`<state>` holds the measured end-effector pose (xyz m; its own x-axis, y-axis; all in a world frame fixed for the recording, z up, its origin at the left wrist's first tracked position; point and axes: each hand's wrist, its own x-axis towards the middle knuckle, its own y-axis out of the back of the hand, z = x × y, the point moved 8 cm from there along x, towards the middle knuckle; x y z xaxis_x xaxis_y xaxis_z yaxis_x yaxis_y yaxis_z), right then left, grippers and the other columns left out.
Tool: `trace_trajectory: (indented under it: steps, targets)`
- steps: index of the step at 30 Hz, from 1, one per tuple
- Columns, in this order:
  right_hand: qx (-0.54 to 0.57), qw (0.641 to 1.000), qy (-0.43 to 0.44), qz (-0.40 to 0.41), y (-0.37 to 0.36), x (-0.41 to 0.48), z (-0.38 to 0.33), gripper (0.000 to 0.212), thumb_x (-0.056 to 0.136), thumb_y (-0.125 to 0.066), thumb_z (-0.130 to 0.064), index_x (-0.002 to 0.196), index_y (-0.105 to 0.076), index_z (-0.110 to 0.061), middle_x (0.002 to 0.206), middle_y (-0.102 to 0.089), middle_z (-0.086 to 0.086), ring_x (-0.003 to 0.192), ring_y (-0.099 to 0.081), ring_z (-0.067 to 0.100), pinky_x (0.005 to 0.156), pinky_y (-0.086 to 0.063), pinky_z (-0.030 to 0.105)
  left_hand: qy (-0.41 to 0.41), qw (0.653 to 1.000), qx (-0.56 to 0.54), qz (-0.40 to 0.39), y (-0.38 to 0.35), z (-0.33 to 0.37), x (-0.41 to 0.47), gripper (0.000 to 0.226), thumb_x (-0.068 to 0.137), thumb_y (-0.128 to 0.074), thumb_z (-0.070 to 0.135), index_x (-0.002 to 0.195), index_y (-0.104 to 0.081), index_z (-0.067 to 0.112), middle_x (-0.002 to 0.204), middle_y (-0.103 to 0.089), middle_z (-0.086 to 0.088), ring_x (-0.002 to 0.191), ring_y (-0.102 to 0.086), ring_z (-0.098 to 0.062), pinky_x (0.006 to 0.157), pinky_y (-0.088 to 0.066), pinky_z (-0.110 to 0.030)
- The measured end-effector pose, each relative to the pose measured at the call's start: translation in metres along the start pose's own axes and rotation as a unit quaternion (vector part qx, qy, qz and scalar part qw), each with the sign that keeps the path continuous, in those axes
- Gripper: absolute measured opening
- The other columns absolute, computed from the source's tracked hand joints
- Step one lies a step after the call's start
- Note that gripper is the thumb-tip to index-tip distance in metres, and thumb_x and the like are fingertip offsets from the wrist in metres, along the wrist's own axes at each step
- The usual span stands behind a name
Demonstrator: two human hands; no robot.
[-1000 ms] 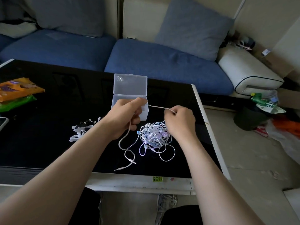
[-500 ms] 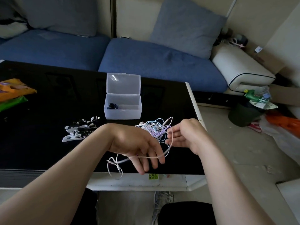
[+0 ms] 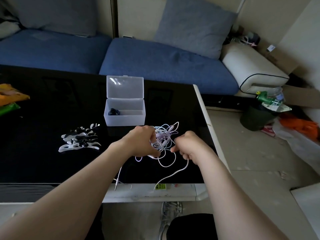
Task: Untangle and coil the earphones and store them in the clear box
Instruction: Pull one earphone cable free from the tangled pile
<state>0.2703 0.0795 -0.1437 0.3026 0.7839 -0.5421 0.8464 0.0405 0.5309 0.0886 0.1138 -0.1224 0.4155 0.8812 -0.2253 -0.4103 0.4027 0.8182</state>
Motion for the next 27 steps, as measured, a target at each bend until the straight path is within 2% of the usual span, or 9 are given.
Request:
trace_trajectory:
  steps: [2, 4, 7, 10, 15, 19, 22, 24, 27]
  targets:
    - [-0.042, 0.999, 0.016, 0.021, 0.003, 0.003, -0.002, 0.022, 0.091, -0.054, -0.010, 0.108, -0.068, -0.005, 0.089, -0.077, 0.010, 0.054, -0.044, 0.018, 0.048, -0.030, 0.025, 0.007, 0.999, 0.029, 0.038, 0.004, -0.006, 0.004, 0.037, 0.075, -0.088, 0.040, 0.087, -0.055, 0.029, 0.096, -0.062, 0.004, 0.086, -0.062, -0.020, 0.064, -0.046, -0.031]
    - [-0.058, 0.998, 0.028, 0.020, 0.003, 0.006, -0.003, 0.023, 0.094, -0.058, -0.016, 0.106, -0.074, -0.003, 0.082, -0.070, 0.007, 0.055, -0.044, 0.019, 0.046, -0.030, 0.024, 0.015, 0.996, 0.047, 0.071, 0.009, -0.010, 0.007, 0.034, 0.079, -0.085, 0.035, 0.084, -0.052, 0.032, 0.098, -0.061, 0.004, 0.090, -0.062, -0.024, 0.068, -0.048, -0.034]
    - [-0.044, 0.998, 0.023, -0.031, -0.010, 0.004, -0.003, 0.022, 0.099, -0.054, -0.010, 0.108, -0.071, 0.000, 0.067, -0.069, 0.009, 0.050, -0.051, 0.018, 0.045, -0.040, 0.023, 0.009, 0.993, 0.060, 0.101, 0.015, -0.011, 0.006, 0.027, 0.083, -0.083, 0.032, 0.094, -0.058, 0.030, 0.101, -0.061, 0.005, 0.093, -0.063, -0.024, 0.074, -0.053, -0.037]
    - [-0.005, 0.998, 0.036, -0.048, -0.015, 0.002, -0.008, 0.022, 0.098, -0.047, -0.001, 0.105, -0.069, 0.002, 0.074, -0.073, 0.015, 0.058, -0.063, 0.023, 0.052, -0.049, 0.030, -0.015, 0.992, 0.060, 0.110, 0.019, -0.011, 0.005, 0.024, 0.082, -0.083, 0.035, 0.095, -0.062, 0.033, 0.096, -0.058, 0.010, 0.092, -0.063, -0.022, 0.074, -0.052, -0.035]
    - [-0.022, 0.995, 0.101, -0.018, -0.009, 0.005, -0.022, 0.036, 0.097, -0.045, -0.012, 0.112, -0.076, -0.024, 0.081, -0.067, 0.002, 0.053, -0.043, 0.013, 0.043, -0.031, 0.024, -0.038, 0.993, 0.068, 0.085, 0.020, -0.010, 0.001, 0.021, 0.077, -0.085, 0.046, 0.086, -0.070, 0.036, 0.092, -0.056, 0.018, 0.091, -0.063, -0.012, 0.076, -0.057, -0.036]
    - [-0.043, 0.991, 0.128, -0.019, -0.010, 0.002, -0.029, 0.024, 0.102, -0.057, -0.018, 0.105, -0.079, -0.024, 0.082, -0.062, -0.006, 0.067, -0.047, 0.010, 0.055, -0.032, 0.024, -0.045, 0.992, 0.063, 0.098, 0.025, -0.009, 0.001, 0.025, 0.078, -0.082, 0.059, 0.086, -0.073, 0.037, 0.092, -0.063, 0.016, 0.088, -0.065, -0.010, 0.075, -0.058, -0.035]
    - [-0.026, 0.990, 0.138, -0.018, -0.010, -0.002, -0.033, 0.024, 0.095, -0.057, -0.006, 0.090, -0.078, -0.016, 0.077, -0.068, -0.002, 0.066, -0.051, 0.012, 0.058, -0.035, 0.026, -0.053, 0.992, 0.060, 0.097, 0.024, -0.007, 0.001, 0.015, 0.088, -0.076, 0.051, 0.092, -0.075, 0.037, 0.092, -0.062, 0.013, 0.089, -0.066, -0.015, 0.076, -0.059, -0.037]
    - [0.000, 0.991, 0.134, -0.024, -0.011, -0.003, -0.035, 0.029, 0.095, -0.054, -0.001, 0.099, -0.077, -0.017, 0.078, -0.073, 0.000, 0.062, -0.053, 0.007, 0.060, -0.035, 0.024, -0.049, 0.991, 0.063, 0.104, 0.024, -0.008, 0.001, 0.010, 0.094, -0.069, 0.043, 0.096, -0.075, 0.034, 0.095, -0.063, 0.010, 0.091, -0.068, -0.021, 0.078, -0.060, -0.040]
    - [0.026, 0.990, 0.131, -0.035, -0.014, -0.004, -0.037, 0.033, 0.098, -0.050, -0.006, 0.104, -0.076, -0.025, 0.069, -0.069, -0.001, 0.060, -0.051, 0.008, 0.057, -0.033, 0.024, -0.038, 0.989, 0.059, 0.129, 0.027, -0.012, 0.001, 0.014, 0.100, -0.061, 0.032, 0.105, -0.074, 0.029, 0.104, -0.069, 0.004, 0.094, -0.069, -0.026, 0.081, -0.060, -0.044]
